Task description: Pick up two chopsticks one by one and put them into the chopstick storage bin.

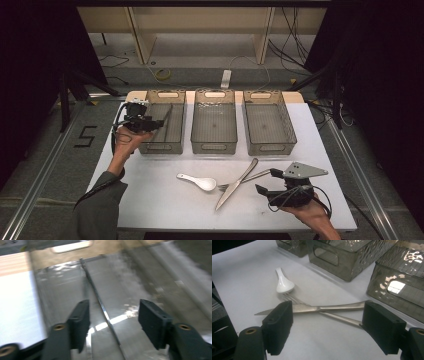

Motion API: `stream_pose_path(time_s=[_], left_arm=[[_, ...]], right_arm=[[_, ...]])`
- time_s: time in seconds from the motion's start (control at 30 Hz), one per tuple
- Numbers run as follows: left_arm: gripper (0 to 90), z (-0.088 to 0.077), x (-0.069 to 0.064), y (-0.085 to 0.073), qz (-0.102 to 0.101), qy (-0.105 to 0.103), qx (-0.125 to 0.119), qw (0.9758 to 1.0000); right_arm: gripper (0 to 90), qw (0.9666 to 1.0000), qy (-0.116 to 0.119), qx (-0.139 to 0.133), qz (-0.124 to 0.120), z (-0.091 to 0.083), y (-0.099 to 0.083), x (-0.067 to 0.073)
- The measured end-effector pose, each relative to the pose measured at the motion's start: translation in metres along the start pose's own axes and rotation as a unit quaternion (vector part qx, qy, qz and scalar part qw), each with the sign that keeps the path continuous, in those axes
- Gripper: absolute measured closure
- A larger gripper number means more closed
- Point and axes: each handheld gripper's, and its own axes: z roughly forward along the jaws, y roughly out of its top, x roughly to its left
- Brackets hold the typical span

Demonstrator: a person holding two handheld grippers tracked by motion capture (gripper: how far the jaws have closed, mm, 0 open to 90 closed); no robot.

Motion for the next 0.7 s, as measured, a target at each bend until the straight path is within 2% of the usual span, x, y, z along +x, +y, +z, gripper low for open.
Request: stream_pose_path(time_s=[0.07, 0.1, 0.17, 0.23, 0.33, 0.57, 0.7], left_arm=[[33.1, -0.005, -0.008, -0.005, 0.006, -0.021, -0.014, 0.9997], [32.5, -0.005, -0.011, -0.005, 0.017, -0.026, -0.006, 0.9995], [29.4, -0.007, -0.017, -0.007, 0.031, -0.025, -0.007, 0.9992], [28.5, -0.009, -0.021, -0.009, 0.035, -0.036, -0.008, 0.9987], [26.2, -0.011, -0.026, -0.011, 0.043, -0.041, -0.006, 0.9982], [21.7, -0.02, -0.042, -0.013, 0.073, -0.056, 0.0, 0.9958], [19.8, -0.027, -0.051, -0.013, 0.088, -0.07, 0.002, 0.9936]], right_arm=[[25.6, 1.0, -0.001, -0.001, -0.003, 0.0, 0.0, 0.0], [25.6, 1.0, -0.002, -0.002, -0.007, 0.0, 0.0, 0.001], [25.6, 1.0, -0.004, -0.006, -0.005, -0.001, 0.0, 0.001], [25.6, 0.9999, -0.007, -0.009, -0.003, -0.001, 0.0, 0.001], [25.5, 0.9999, -0.011, -0.012, -0.004, -0.001, 0.0, 0.001], [25.5, 0.9998, -0.012, -0.013, -0.003, -0.002, -0.001, 0.001], [25.4, 0.9998, -0.01, -0.015, -0.003, -0.002, -0.001, 0.001]])
